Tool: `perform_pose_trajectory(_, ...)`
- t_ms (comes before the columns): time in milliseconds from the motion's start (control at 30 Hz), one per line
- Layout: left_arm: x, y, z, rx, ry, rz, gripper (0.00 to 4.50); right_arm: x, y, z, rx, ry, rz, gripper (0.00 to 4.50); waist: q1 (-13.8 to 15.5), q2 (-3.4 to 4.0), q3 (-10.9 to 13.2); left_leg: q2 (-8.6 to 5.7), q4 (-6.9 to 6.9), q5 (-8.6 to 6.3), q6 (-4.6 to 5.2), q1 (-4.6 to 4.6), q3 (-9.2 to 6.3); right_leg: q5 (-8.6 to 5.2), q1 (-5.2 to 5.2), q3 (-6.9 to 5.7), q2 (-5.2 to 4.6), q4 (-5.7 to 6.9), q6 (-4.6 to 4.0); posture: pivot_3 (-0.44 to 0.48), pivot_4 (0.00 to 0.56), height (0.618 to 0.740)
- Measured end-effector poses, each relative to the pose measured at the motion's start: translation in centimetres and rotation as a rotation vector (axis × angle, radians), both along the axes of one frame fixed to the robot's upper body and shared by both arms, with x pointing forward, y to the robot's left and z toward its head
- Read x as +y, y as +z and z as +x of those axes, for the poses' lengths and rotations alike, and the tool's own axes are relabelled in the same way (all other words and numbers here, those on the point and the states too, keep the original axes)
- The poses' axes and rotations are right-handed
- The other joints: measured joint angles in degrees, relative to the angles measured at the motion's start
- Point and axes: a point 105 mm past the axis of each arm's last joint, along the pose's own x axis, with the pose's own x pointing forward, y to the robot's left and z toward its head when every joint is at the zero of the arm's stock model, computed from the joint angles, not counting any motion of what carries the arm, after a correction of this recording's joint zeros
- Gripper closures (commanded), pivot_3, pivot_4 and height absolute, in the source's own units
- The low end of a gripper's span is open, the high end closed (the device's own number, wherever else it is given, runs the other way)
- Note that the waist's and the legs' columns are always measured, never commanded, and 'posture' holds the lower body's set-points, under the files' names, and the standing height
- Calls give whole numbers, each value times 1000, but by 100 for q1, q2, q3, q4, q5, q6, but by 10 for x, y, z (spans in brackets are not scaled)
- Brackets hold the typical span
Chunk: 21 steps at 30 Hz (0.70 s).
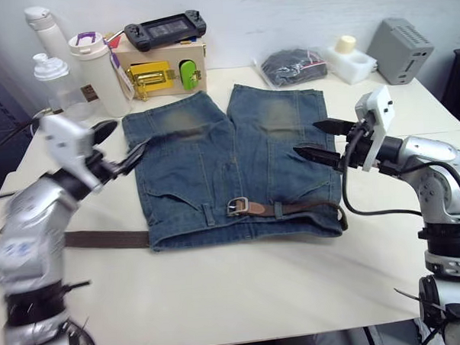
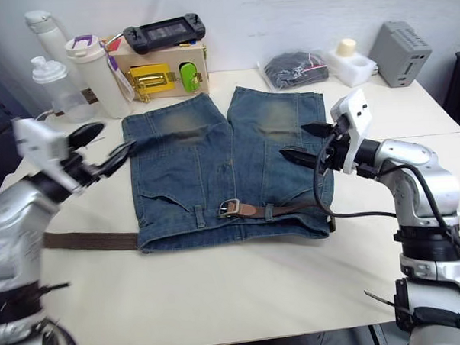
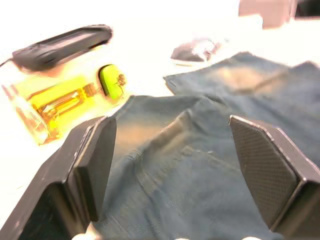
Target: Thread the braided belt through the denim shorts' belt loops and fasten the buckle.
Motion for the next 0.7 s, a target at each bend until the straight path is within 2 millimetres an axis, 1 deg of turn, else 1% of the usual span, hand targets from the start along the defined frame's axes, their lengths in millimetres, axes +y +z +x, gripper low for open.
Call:
perform_pose_trajectory(67,22,-23,-27,142,51,-172,544,10,-7,-14,-1,73,-26,49,15,5,6,4,-15,0,0,44,-1,-1,48,-1,4,-28,-1,0,150,645)
perform_pose_trajectory(133,40,-44,-51,248,104,-321,544,18,-11,-23,-15,119,-71,49,65,4,8,7,-16,0,-1,51,-1,-1,64,-3,7,-48,-2,0,150,645)
perform_pose_trajectory(200,52,-54,-68,306,147,-410,544,23,-17,-29,-25,145,-112,49,159,-3,11,7,-2,0,-1,50,0,-2,71,-2,7,-53,-3,0,150,645)
perform_pose_trajectory(267,63,-63,-83,342,200,-458,544,30,-23,-33,-15,177,-138,49,251,-5,13,6,11,0,0,48,0,-4,74,0,6,-67,-8,0,150,645)
perform_pose_trajectory(300,68,-71,-91,369,237,-480,544,34,-27,-35,-7,196,-147,49,296,-3,14,6,13,0,0,48,10,-6,77,2,5,-77,-11,0,150,645)
perform_pose_trajectory(367,69,-90,-107,434,264,-573,544,39,-34,-38,16,223,-159,49,372,-4,20,5,24,0,3,41,11,-8,88,3,5,-85,-15,0,150,645)
perform_pose_trajectory(400,67,-96,-111,452,258,-650,544,41,-36,-39,22,234,-163,49,440,-8,25,5,35,-1,4,40,11,-10,71,2,6,-86,-19,0,150,645)
perform_pose_trajectory(500,61,-100,-120,476,240,-762,544,44,-37,-40,26,246,-168,49,559,-25,35,6,53,-1,4,29,12,-18,64,2,6,-86,-34,0,150,645)
perform_pose_trajectory(567,56,-103,-125,505,230,-831,544,44,-37,-40,24,246,-168,49,608,-23,39,6,54,-3,7,27,24,-22,61,10,4,-85,-41,0,150,645)
perform_pose_trajectory(700,51,-106,-124,534,219,-882,544,44,-37,-40,23,246,-168,49,649,-20,42,6,56,-3,7,19,25,-26,59,11,4,-84,-47,0,150,645)
